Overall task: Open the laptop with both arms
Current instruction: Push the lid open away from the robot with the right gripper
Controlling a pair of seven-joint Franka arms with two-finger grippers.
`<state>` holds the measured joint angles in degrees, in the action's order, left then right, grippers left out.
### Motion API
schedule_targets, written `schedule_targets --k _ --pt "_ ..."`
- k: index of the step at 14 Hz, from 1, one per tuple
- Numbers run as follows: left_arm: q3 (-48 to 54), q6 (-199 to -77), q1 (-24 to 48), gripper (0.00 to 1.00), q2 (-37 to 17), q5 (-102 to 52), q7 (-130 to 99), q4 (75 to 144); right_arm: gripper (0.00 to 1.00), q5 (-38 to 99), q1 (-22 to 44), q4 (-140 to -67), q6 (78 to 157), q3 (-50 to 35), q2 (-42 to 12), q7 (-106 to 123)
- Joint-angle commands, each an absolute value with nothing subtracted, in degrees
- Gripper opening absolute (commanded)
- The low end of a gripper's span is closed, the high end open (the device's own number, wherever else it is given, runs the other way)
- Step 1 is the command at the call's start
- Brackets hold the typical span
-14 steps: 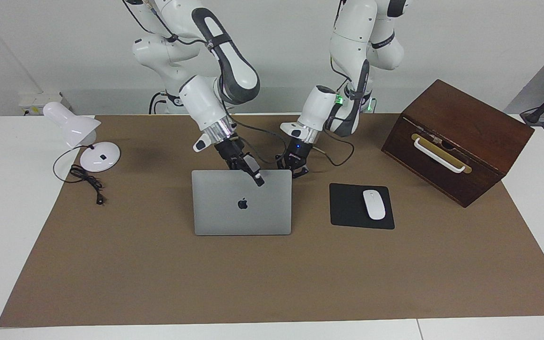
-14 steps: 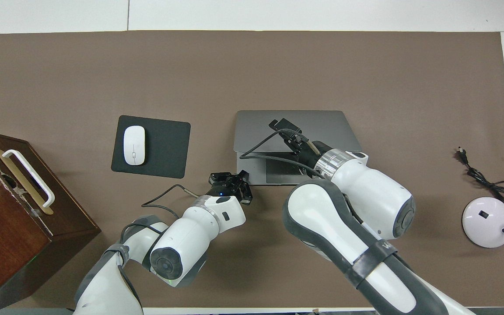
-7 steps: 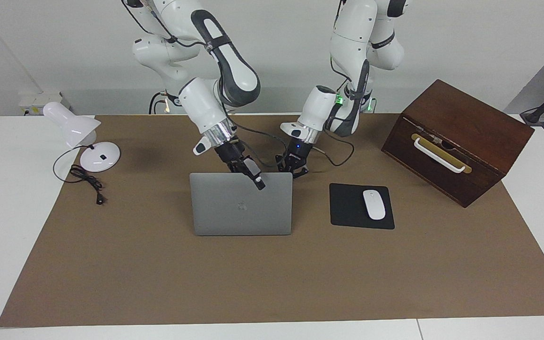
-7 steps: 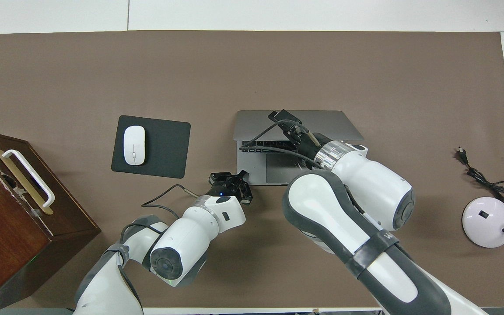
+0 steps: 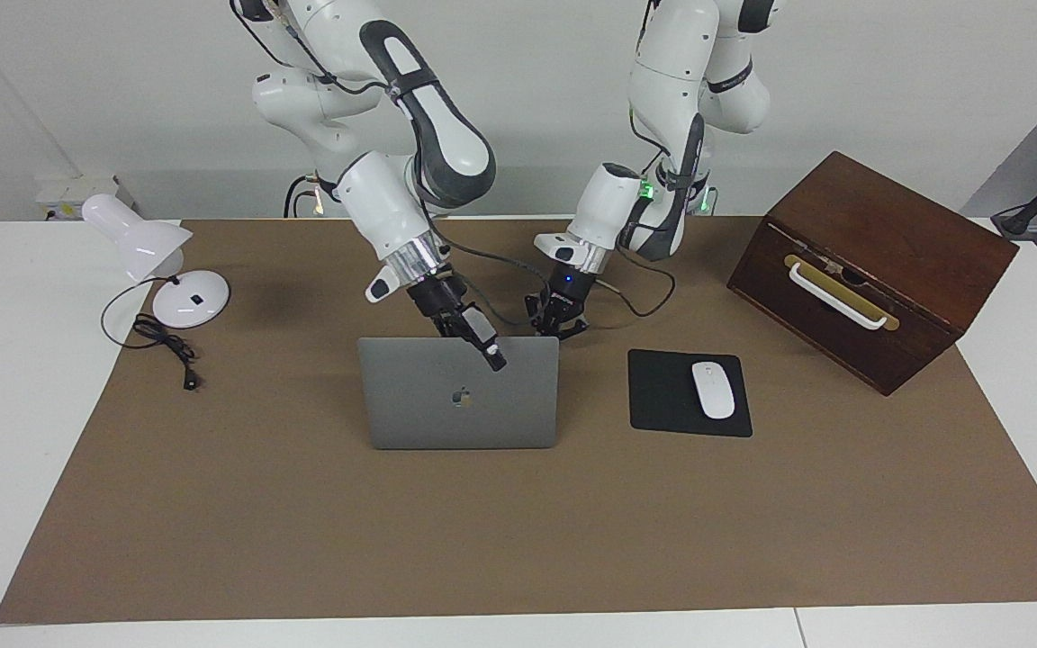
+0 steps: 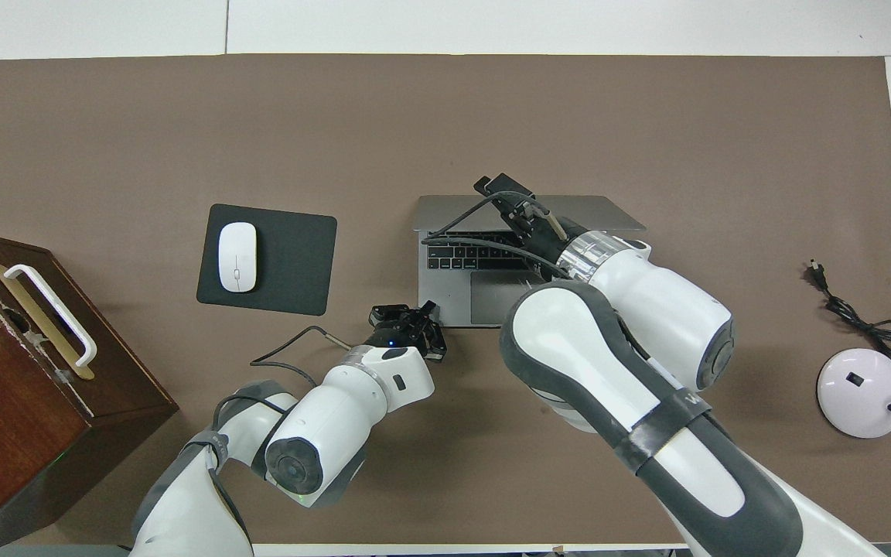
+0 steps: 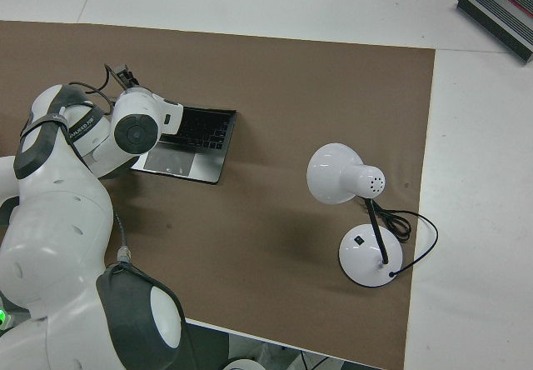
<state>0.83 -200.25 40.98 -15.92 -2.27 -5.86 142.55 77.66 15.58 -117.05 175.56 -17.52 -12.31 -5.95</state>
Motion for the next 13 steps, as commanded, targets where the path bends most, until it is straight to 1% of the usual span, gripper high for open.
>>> schedule_targets --k 1,8,13 --pt "0.1 -200.7 41.2 0.00 -20.6 -2.5 -4.7 140.1 1.00 77.7 14.4 -113.6 176.4 -18.0 -14.5 -4.0" --pt "0.1 -200.7 41.2 0.00 -20.6 -2.5 -4.7 140.1 1.00 76.5 13.5 -110.0 176.2 -18.0 -16.1 -4.0" --pt "0.1 -200.7 41.2 0.00 -20.6 -2.5 -4.7 140.1 1.00 76.1 13.3 -109.0 176.1 -18.0 -16.5 -4.0"
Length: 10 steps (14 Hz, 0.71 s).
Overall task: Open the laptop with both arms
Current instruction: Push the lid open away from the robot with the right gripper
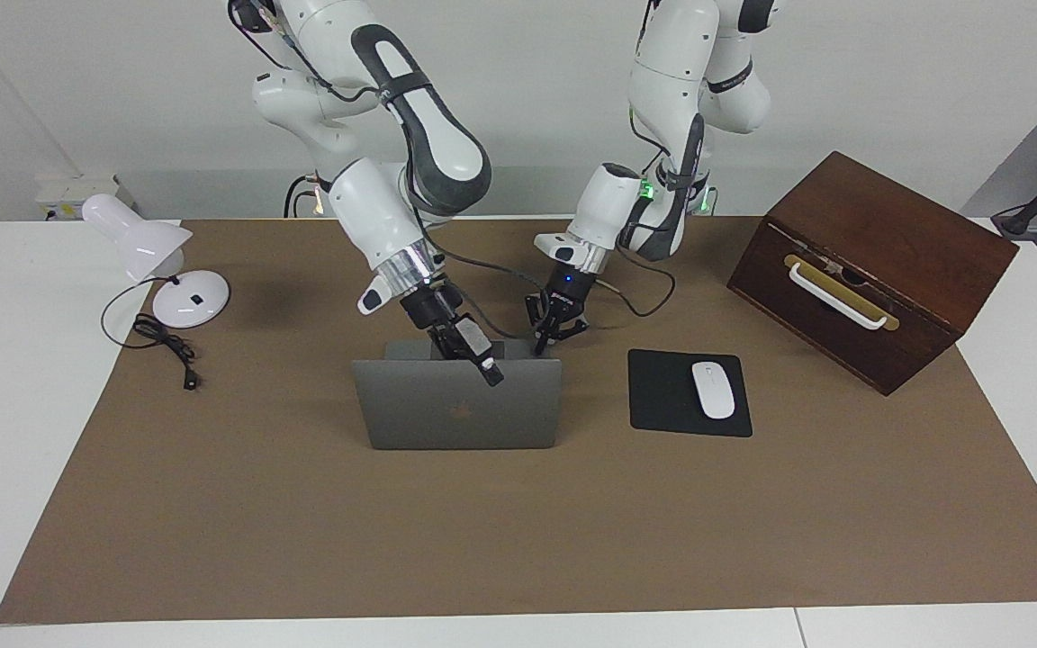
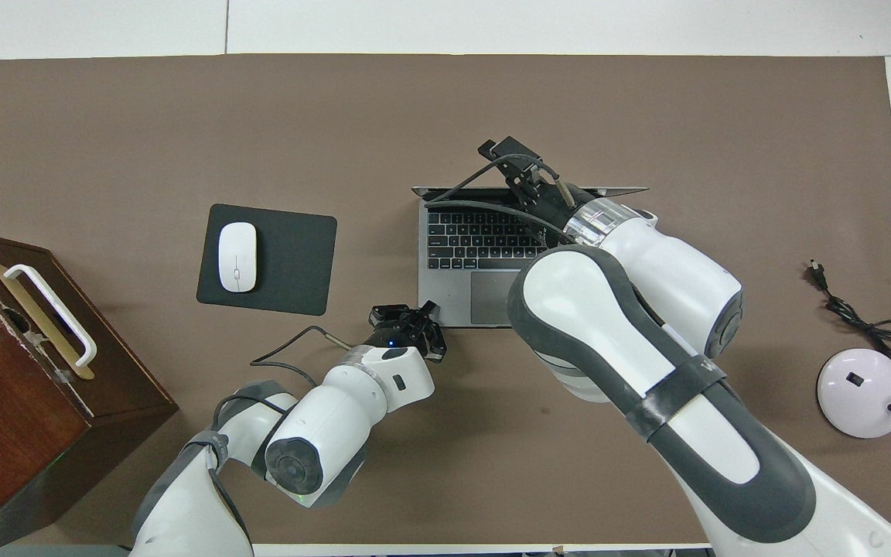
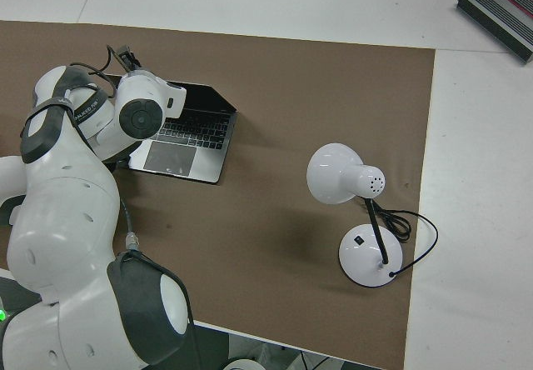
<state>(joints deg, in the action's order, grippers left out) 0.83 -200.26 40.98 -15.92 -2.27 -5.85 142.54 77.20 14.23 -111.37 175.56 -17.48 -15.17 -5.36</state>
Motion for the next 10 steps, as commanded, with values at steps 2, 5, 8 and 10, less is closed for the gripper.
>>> schedule_targets --k 2,5,8,10 --pt "0.1 -200.7 41.2 0.00 -20.6 -2.5 -4.8 140.1 1.00 76.0 13.3 -108.1 176.1 -18.0 -16.9 -4.0" --pt "0.1 -200.7 41.2 0.00 -20.7 -2.5 -4.8 140.1 1.00 74.7 12.7 -107.4 176.1 -18.0 -17.2 -4.0" --pt "0.1 -200.7 41.2 0.00 -20.8 -2.5 -4.7 140.1 1.00 74.3 12.5 -106.4 176.0 -18.0 -17.7 -4.0" --pt "0.1 -200.7 41.2 0.00 -20.8 -2.5 -4.7 140.1 1.00 74.1 12.2 -105.6 176.0 -18.0 -18.2 -4.0"
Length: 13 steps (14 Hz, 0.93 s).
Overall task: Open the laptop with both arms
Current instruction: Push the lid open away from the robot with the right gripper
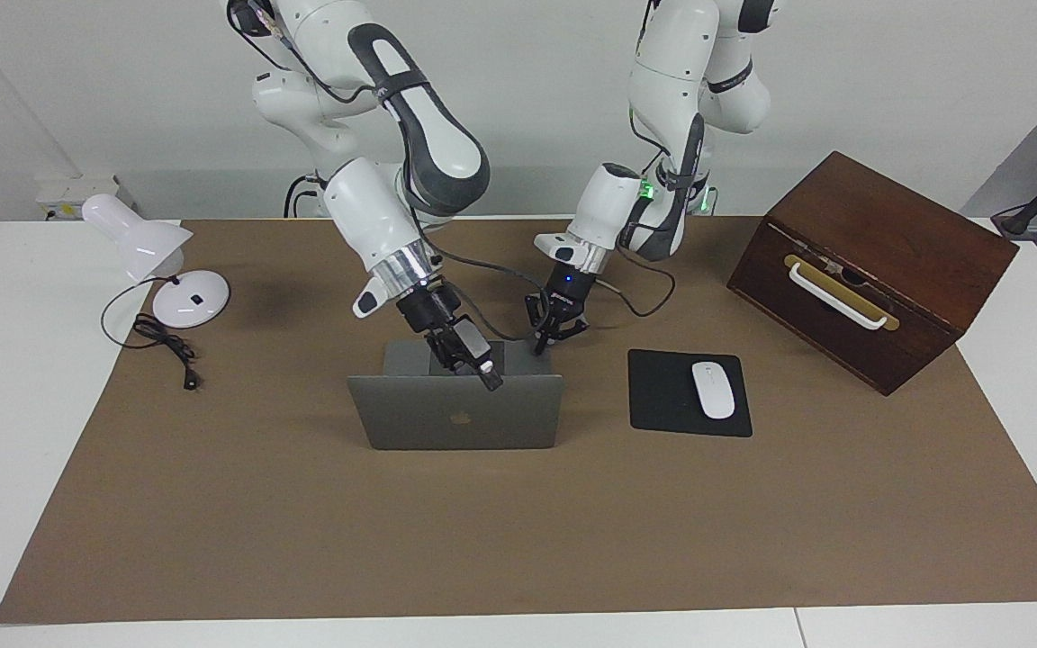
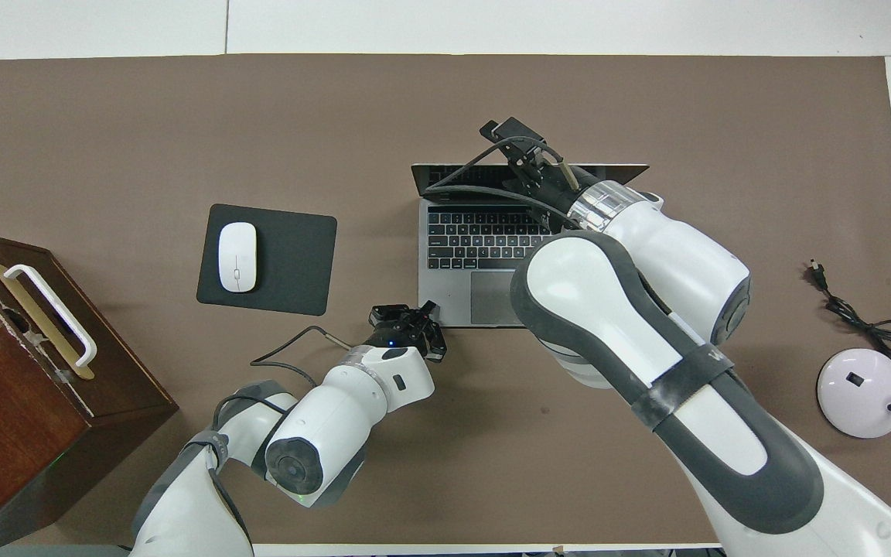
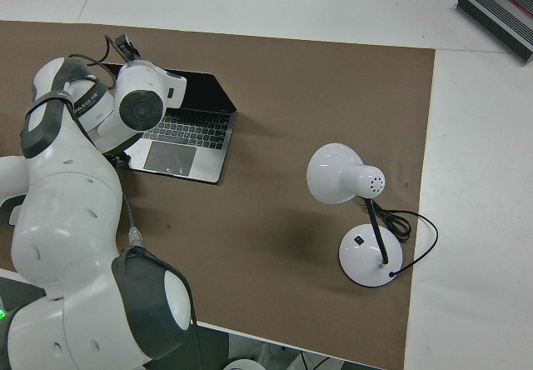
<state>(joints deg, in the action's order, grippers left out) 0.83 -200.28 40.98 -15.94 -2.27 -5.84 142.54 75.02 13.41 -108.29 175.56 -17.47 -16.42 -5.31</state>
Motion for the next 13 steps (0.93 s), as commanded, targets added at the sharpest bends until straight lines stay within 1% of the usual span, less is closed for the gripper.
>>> schedule_targets --k 1,13 --pt "0.1 -200.7 41.2 0.00 -20.8 -2.5 -4.7 140.1 1.00 74.0 12.2 -105.3 176.0 -18.0 -18.2 -4.0" --pt "0.1 -200.7 41.2 0.00 -20.8 -2.5 -4.8 140.1 1.00 71.2 10.1 -102.7 173.9 -18.0 -19.4 -4.3"
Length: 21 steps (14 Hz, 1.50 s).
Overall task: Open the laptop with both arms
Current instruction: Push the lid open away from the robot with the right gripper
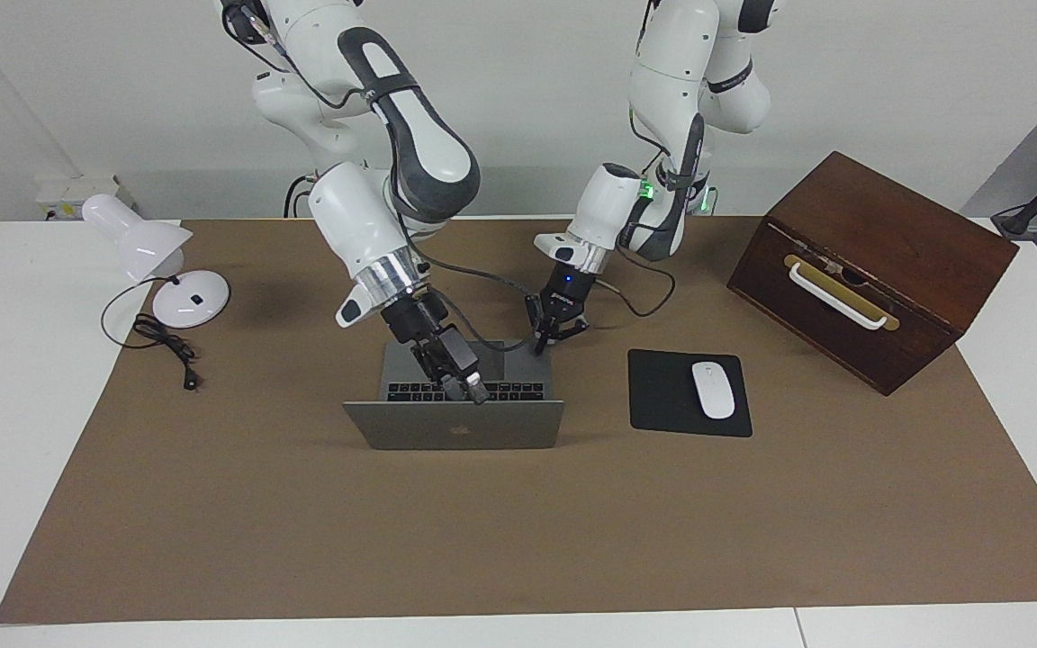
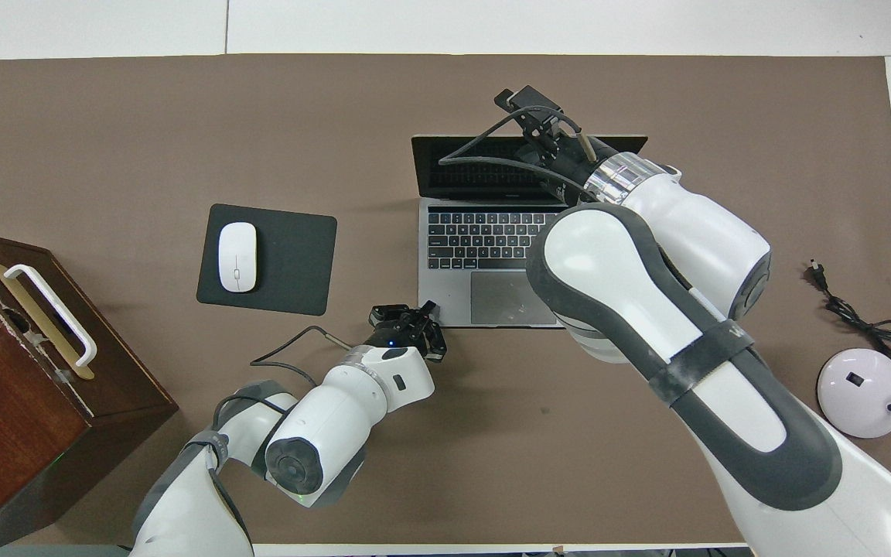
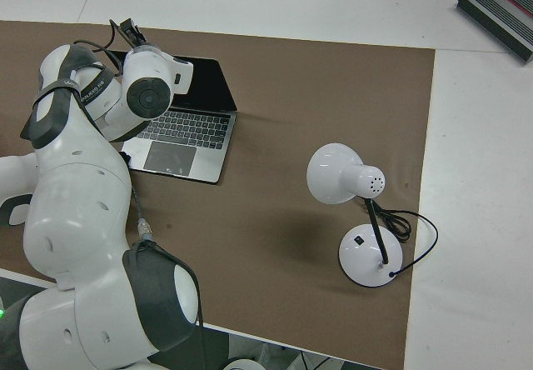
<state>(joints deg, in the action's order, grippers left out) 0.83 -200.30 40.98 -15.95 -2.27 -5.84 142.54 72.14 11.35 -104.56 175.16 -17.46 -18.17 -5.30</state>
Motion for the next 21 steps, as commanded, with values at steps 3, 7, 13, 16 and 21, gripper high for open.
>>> schedule_targets --k 3,7,13,16,21 --pt "0.1 -200.7 41.0 0.00 -20.8 -2.5 -4.8 140.1 1.00 70.9 10.0 -102.7 173.8 -18.0 -19.4 -4.6" --pt "0.1 -200.7 41.0 0.00 -20.8 -2.5 -4.9 140.1 1.00 70.8 12.0 -101.8 174.2 -18.1 -19.4 -9.1" --pt "0.1 -200.7 40.9 0.00 -20.8 -2.5 -5.0 140.1 1.00 62.6 16.3 -95.7 174.2 -17.1 -21.5 -26.9" --pt "0.1 -200.7 40.9 0.00 -20.8 -2.6 -5.6 139.9 1.00 46.0 16.2 -92.0 168.9 -16.4 -22.7 -42.1" --pt "0.2 -200.7 41.7 0.00 -20.7 -2.9 -15.9 137.3 1.00 7.9 15.6 -72.4 140.8 -13.8 -26.7 -74.7"
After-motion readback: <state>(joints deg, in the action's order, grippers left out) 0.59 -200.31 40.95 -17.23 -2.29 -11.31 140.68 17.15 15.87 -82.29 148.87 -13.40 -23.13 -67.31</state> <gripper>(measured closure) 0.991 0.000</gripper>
